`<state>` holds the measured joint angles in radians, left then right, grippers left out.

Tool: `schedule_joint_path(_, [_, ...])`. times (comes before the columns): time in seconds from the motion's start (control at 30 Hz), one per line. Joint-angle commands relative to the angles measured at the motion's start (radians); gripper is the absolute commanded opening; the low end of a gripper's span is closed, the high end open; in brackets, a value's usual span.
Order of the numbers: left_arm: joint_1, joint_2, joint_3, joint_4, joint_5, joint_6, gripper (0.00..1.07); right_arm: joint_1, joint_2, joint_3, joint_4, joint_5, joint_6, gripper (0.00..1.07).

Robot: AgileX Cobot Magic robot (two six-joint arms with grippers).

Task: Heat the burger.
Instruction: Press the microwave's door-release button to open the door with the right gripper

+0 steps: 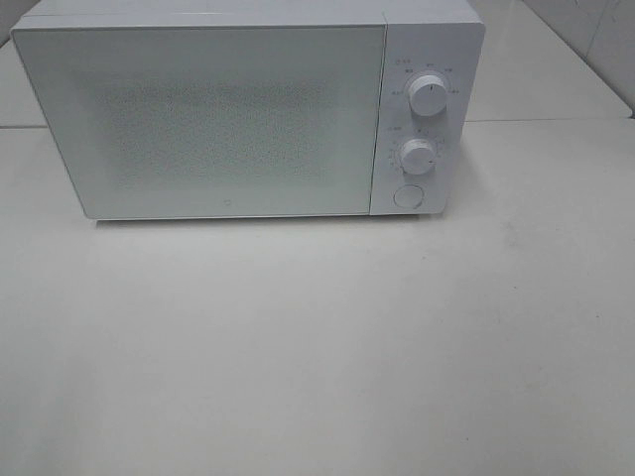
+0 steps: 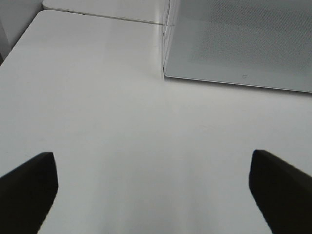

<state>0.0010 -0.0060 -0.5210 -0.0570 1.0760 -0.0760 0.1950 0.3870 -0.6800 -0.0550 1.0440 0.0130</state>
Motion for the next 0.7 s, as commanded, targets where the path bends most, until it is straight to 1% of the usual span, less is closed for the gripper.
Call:
schedule_joint_path(0.03, [0.001, -0.014, 0.0, -0.001, -0.008, 0.002, 1.0, -0.03, -0.07, 0.0, -0.001, 0.028, -0.02, 0.74])
schedule_joint_path(0.1, [0.001, -0.014, 0.0, -0.001, -0.008, 0.002, 1.0, -0.058, -0.167, 0.0, -0.001, 0.038, -0.02, 0.74])
schedule_joint_path(0.13, [0.001, -0.014, 0.0, -0.001, -0.008, 0.002, 1.0, -0.058, -0.167, 0.0, -0.001, 0.038, -0.02, 0.74])
schedule_joint_path(0.17, [0.001, -0.014, 0.0, -0.001, -0.008, 0.002, 1.0, -0.07, -0.22, 0.0, -0.003, 0.046, -0.02, 0.74])
schedule_joint_path(0.23, [0.001, -0.014, 0.0, -0.001, -0.008, 0.002, 1.0, -0.075, -0.246, 0.0, -0.004, 0.05, -0.02, 0.74])
schedule_joint_path(0.3, [0.001, -0.014, 0.0, -0.001, -0.008, 0.002, 1.0, -0.078, -0.33, 0.019, -0.006, 0.052, -0.019, 0.74])
schedule_joint_path(0.37, [0.001, -0.014, 0.0, -0.001, -0.008, 0.002, 1.0, -0.078, -0.344, 0.033, -0.006, 0.052, -0.019, 0.74])
schedule_joint_path(0.4, [0.001, -0.014, 0.0, -0.001, -0.008, 0.002, 1.0, -0.078, -0.382, 0.071, -0.006, 0.052, -0.019, 0.74])
schedule_joint_path(0.5, [0.001, -0.014, 0.0, -0.001, -0.008, 0.002, 1.0, -0.078, -0.398, 0.087, -0.005, 0.051, -0.013, 0.74])
schedule_joint_path(0.53, [0.001, -0.014, 0.0, -0.001, -0.008, 0.002, 1.0, -0.078, -0.42, 0.126, -0.004, 0.048, -0.013, 0.74])
schedule_joint_path(0.57, [0.001, -0.014, 0.0, -0.001, -0.008, 0.002, 1.0, -0.078, -0.418, 0.143, -0.005, 0.039, 0.001, 0.74])
schedule_joint_path(0.7, [0.0, -0.013, 0.0, -0.001, -0.008, 0.002, 1.0, -0.078, -0.418, 0.152, -0.009, -0.007, 0.002, 0.74])
